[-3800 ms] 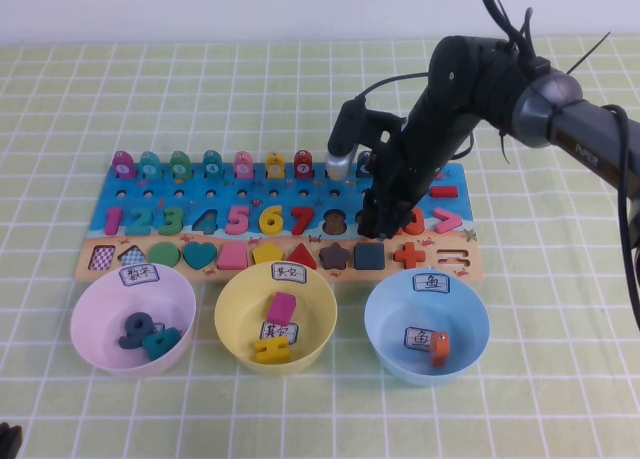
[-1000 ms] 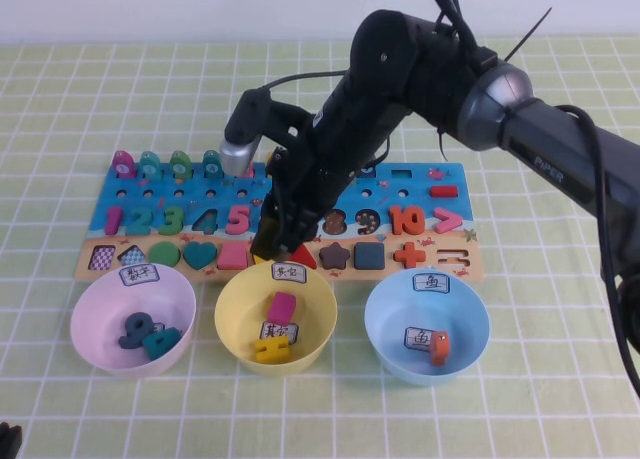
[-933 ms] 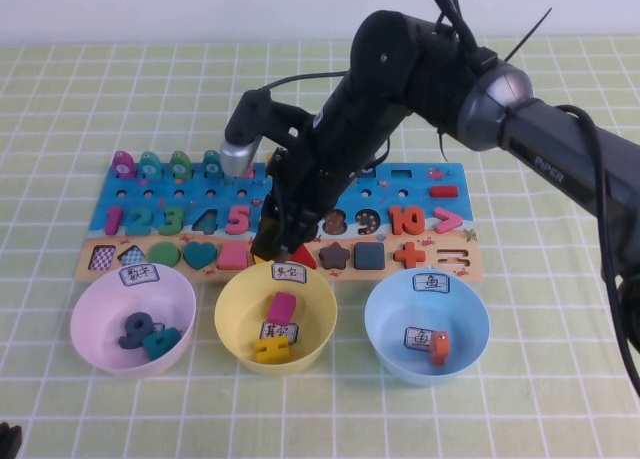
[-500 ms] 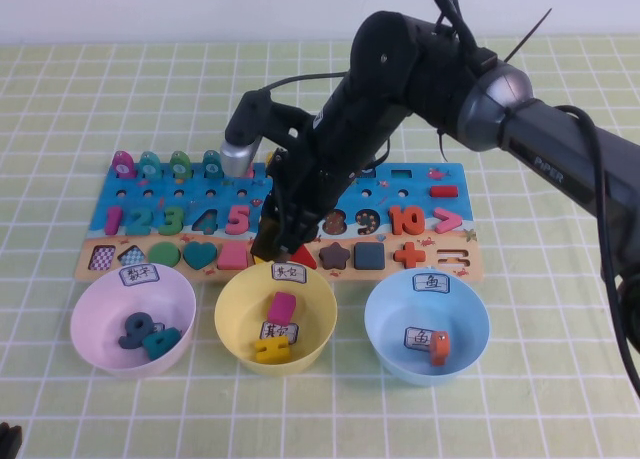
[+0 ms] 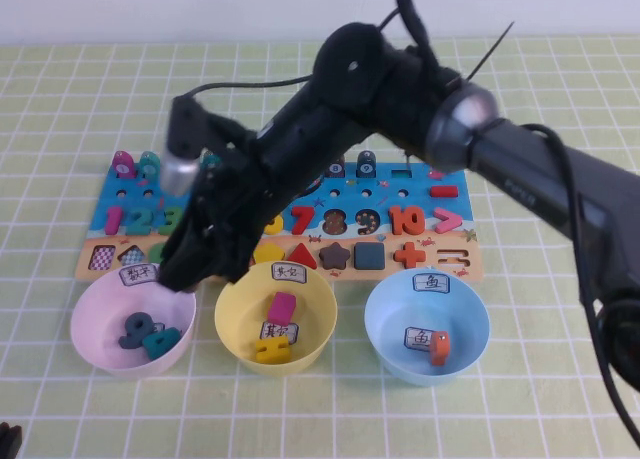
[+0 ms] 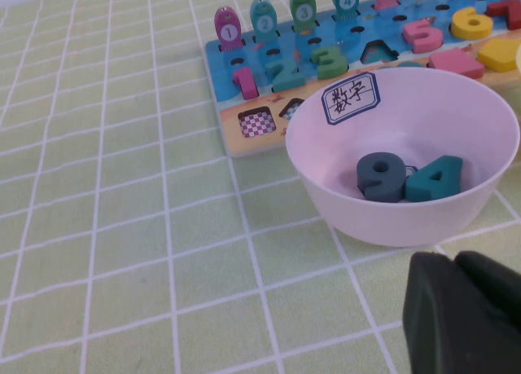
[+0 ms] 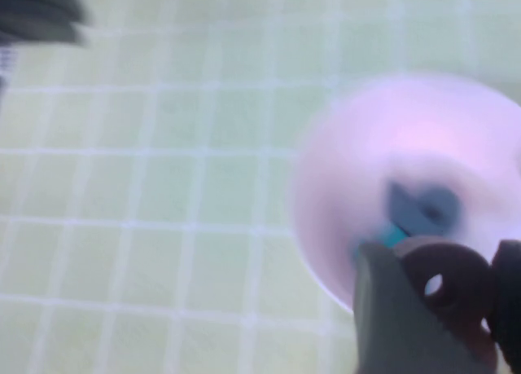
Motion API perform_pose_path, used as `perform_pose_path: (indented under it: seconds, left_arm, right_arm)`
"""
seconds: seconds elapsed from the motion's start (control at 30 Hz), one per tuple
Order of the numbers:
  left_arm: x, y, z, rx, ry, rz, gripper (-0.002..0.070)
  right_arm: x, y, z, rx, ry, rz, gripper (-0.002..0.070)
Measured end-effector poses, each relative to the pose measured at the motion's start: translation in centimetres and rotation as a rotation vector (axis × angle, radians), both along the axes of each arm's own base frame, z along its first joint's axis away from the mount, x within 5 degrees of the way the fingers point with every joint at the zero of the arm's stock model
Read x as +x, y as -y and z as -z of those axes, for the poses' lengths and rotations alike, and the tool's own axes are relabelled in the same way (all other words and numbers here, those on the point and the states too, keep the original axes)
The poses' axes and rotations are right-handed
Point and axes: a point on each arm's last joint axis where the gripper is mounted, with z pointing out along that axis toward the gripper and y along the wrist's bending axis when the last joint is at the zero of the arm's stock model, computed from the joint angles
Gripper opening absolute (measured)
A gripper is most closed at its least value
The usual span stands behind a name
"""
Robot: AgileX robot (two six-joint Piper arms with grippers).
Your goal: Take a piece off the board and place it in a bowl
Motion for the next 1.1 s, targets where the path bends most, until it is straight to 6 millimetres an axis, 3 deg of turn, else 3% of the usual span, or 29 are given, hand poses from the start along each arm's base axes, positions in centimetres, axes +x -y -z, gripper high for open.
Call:
perform_pose_path:
  seconds: [0.27, 0.47, 0.67, 0.8, 0.87, 0.97, 1.03, 1.1]
  left_arm:
    - [0.0, 0.0, 0.0, 0.000, 0.000, 0.000, -0.0004]
    - [0.0, 0.0, 0.0, 0.000, 0.000, 0.000, -0.0005]
    - [0.0, 0.0, 0.0, 0.000, 0.000, 0.000, -0.0005]
    - [0.0, 0.0, 0.0, 0.000, 0.000, 0.000, -0.0005]
    - [0.0, 0.0, 0.0, 0.000, 0.000, 0.000, -0.0005]
    - [0.0, 0.0, 0.0, 0.000, 0.000, 0.000, -0.0005]
    - [0.0, 0.0, 0.0, 0.000, 0.000, 0.000, -0.0004]
    - [0.0, 0.0, 0.0, 0.000, 0.000, 0.000, -0.0005]
  right_arm:
    - [-1.6, -3.3, 1.7, 0.046, 0.047, -0.026, 0.0216]
    - [-0.7, -4.3, 4.1, 0.065, 0.049, 0.028, 0.0234]
    - [-0.3, -4.6, 4.4, 0.080, 0.067, 0.067, 0.0398]
    - [-0.2, -4.6, 4.4, 0.086, 0.066, 0.070, 0.0435]
    - [-0.3, -4.5, 4.2, 0.089, 0.059, 0.068, 0.0416]
    - [0.0, -3.9, 3.0, 0.102, 0.047, 0.063, 0.0315]
    - [0.5, -2.6, 0.7, 0.116, 0.029, 0.076, 0.0160]
    - [0.8, -1.2, -1.9, 0.132, 0.009, 0.093, 0.0067]
